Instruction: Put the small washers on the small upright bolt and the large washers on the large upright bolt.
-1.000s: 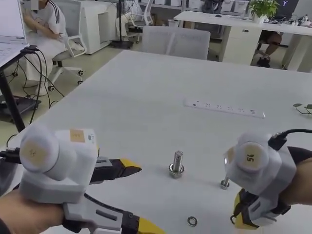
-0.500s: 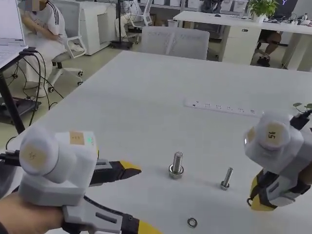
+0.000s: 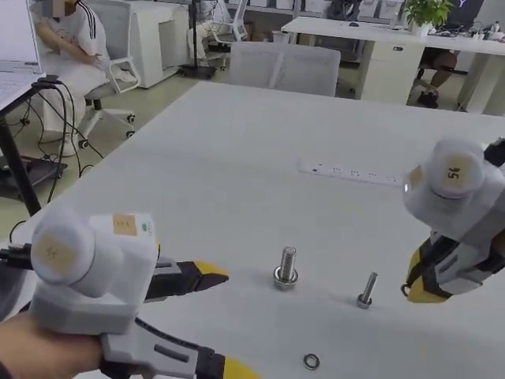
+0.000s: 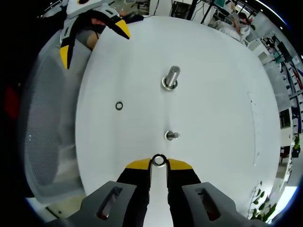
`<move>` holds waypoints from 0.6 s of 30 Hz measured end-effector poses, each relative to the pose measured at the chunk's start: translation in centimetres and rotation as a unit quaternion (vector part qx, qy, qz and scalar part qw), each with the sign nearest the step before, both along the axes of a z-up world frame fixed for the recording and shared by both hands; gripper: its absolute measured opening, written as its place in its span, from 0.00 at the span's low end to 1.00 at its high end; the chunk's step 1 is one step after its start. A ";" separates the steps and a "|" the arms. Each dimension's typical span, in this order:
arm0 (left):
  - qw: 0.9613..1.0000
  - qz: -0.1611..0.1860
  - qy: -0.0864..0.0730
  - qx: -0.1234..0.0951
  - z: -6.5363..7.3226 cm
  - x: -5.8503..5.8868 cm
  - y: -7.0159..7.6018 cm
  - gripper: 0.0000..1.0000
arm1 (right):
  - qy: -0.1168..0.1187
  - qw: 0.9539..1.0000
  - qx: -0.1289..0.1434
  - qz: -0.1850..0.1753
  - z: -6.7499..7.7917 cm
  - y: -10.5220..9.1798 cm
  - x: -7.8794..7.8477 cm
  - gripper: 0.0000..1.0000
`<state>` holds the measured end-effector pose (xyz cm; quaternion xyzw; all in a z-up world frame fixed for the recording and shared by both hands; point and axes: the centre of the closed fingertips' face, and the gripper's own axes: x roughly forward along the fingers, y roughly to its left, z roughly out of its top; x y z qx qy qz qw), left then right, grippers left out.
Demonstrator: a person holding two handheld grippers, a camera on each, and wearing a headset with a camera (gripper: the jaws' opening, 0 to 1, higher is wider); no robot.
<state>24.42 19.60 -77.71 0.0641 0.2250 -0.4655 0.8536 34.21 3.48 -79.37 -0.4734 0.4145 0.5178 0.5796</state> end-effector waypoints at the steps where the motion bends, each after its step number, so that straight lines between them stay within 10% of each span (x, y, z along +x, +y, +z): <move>1: 1.000 0.000 0.000 -0.001 0.0 0.0 0.0 0.79 | -0.002 1.000 0.000 0.003 0.2 0.2 0.1 0.13; 18: 1.000 0.007 0.001 -0.002 -0.1 0.2 0.2 0.79 | -0.011 1.000 -0.005 0.029 0.4 2.4 2.2 0.13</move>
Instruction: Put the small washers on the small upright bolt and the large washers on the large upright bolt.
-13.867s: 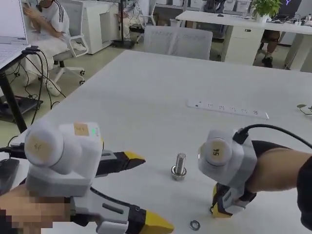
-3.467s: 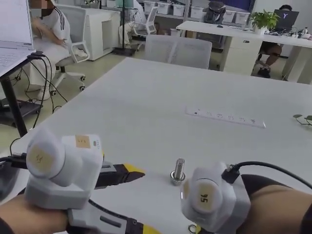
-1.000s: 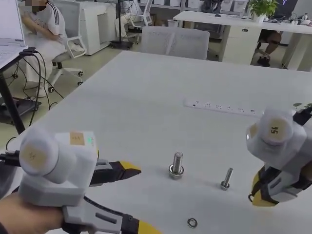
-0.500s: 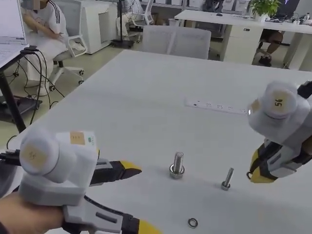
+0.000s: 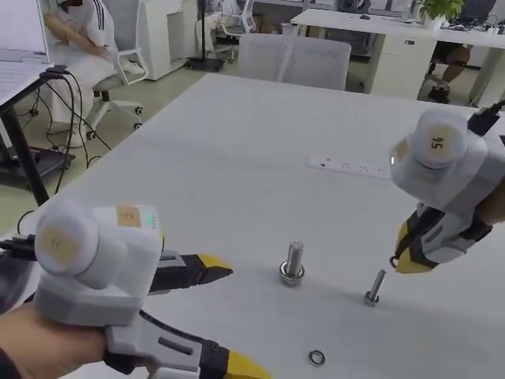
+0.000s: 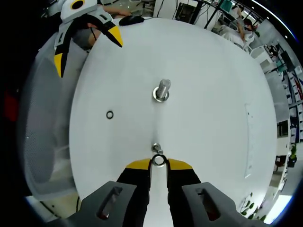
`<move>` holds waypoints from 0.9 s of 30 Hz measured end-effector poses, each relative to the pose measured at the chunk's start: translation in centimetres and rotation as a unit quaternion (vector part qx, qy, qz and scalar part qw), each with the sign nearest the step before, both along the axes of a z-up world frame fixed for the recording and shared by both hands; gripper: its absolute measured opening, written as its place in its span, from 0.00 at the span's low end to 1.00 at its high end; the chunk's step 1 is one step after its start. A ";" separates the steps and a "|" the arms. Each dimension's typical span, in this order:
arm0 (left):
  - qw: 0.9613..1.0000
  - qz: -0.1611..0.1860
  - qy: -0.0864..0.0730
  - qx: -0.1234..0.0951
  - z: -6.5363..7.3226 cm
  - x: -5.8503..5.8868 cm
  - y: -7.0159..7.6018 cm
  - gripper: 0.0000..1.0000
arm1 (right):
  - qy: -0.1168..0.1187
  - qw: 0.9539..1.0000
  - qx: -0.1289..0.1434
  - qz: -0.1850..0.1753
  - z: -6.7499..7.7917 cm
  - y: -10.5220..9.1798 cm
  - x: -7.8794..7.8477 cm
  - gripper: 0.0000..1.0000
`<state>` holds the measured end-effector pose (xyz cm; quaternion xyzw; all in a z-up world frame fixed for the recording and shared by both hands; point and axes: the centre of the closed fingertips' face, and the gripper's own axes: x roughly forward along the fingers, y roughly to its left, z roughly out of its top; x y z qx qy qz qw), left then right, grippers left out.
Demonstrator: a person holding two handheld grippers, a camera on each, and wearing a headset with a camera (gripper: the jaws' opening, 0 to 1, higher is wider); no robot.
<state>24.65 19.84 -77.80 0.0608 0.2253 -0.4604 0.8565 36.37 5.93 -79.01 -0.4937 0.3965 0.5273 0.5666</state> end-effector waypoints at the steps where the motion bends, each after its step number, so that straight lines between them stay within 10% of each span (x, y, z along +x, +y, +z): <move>1: 1.000 0.001 0.000 0.000 0.0 0.0 0.0 0.79 | 0.001 1.000 -0.001 0.001 -0.1 0.1 0.0 0.13; 27: 1.000 0.010 0.009 -0.001 -0.5 0.2 0.2 0.79 | 0.022 0.999 -0.018 0.015 -2.2 0.4 0.8 0.13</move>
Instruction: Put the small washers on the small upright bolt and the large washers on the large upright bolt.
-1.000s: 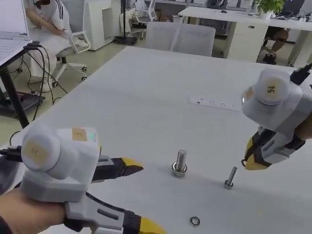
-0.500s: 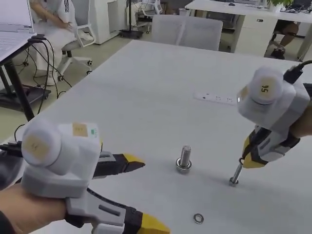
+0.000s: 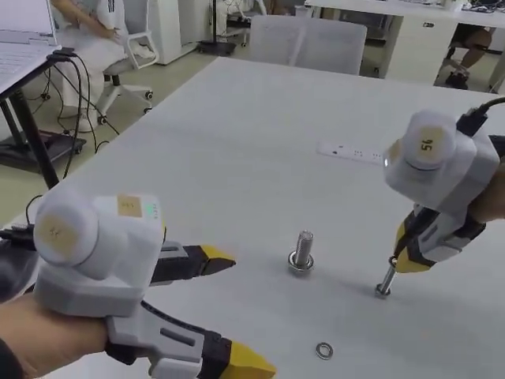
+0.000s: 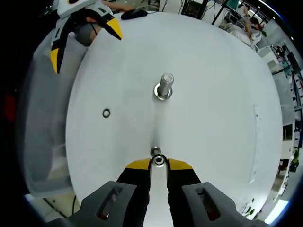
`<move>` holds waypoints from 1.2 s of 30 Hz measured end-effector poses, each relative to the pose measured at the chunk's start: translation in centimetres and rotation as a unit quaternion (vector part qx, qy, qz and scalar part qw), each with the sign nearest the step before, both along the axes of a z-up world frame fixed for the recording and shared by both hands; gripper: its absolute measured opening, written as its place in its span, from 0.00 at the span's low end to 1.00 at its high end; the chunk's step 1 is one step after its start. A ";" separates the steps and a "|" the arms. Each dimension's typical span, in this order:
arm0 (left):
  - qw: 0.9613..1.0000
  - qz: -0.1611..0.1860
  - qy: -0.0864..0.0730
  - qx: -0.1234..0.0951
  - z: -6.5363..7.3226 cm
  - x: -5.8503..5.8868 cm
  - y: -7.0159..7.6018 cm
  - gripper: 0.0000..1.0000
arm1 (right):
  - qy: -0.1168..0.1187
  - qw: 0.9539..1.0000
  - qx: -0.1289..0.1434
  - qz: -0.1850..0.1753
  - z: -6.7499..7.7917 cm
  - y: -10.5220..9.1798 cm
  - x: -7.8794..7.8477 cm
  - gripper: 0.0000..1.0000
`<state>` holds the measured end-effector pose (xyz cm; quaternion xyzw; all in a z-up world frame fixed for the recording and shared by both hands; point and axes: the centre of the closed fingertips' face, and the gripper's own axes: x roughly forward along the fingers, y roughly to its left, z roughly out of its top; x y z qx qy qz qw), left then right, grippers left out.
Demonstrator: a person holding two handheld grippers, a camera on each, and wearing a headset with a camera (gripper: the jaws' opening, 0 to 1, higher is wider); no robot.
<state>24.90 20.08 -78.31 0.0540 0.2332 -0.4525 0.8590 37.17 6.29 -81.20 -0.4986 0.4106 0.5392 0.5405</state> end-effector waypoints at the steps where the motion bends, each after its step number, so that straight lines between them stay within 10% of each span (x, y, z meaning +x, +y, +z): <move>1: 1.000 0.000 0.000 0.000 0.0 0.0 0.0 0.79 | 0.000 1.000 0.000 0.000 0.0 0.0 0.0 0.13; 36: 1.000 0.003 0.007 0.004 -0.3 -0.1 0.1 0.79 | 0.036 0.999 -0.009 -0.017 -4.3 -0.2 -0.7 0.14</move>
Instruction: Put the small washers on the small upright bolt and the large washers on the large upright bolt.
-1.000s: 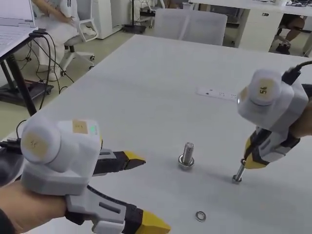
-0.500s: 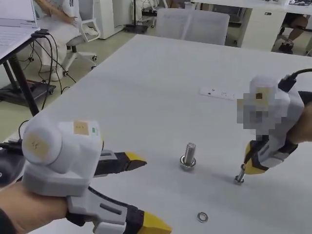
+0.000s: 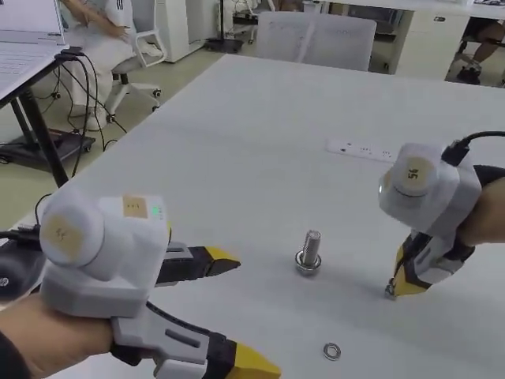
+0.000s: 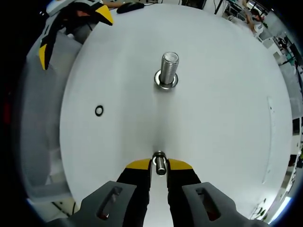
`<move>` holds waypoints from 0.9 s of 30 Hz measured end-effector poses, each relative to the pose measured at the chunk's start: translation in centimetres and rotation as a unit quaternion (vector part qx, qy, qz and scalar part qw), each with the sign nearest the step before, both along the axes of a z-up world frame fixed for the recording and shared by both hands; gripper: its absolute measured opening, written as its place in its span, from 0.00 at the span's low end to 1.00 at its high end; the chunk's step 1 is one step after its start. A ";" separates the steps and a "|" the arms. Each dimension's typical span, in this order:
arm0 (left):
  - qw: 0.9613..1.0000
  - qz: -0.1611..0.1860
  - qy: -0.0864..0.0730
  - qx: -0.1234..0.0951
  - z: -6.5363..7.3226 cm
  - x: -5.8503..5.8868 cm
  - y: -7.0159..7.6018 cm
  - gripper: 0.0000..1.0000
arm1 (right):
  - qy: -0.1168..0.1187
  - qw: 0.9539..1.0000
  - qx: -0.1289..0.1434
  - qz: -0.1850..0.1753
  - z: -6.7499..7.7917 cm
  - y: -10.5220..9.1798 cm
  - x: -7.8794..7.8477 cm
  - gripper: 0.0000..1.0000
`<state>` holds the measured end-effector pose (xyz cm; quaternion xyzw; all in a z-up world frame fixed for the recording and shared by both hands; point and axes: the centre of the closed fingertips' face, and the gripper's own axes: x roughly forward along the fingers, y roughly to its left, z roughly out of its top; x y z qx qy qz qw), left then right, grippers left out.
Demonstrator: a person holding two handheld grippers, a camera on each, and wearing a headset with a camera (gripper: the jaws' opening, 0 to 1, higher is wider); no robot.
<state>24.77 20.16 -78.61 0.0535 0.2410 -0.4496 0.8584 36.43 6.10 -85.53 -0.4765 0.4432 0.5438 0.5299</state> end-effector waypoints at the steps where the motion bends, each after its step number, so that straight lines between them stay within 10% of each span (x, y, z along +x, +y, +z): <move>1: 1.000 0.000 0.000 0.000 0.0 0.0 0.0 0.79 | 0.000 1.000 0.000 0.000 0.0 0.0 0.0 0.14; 27: 1.000 0.002 0.003 0.001 -0.1 -0.1 0.1 0.79 | 0.001 1.000 0.001 0.003 -0.5 0.2 0.1 0.16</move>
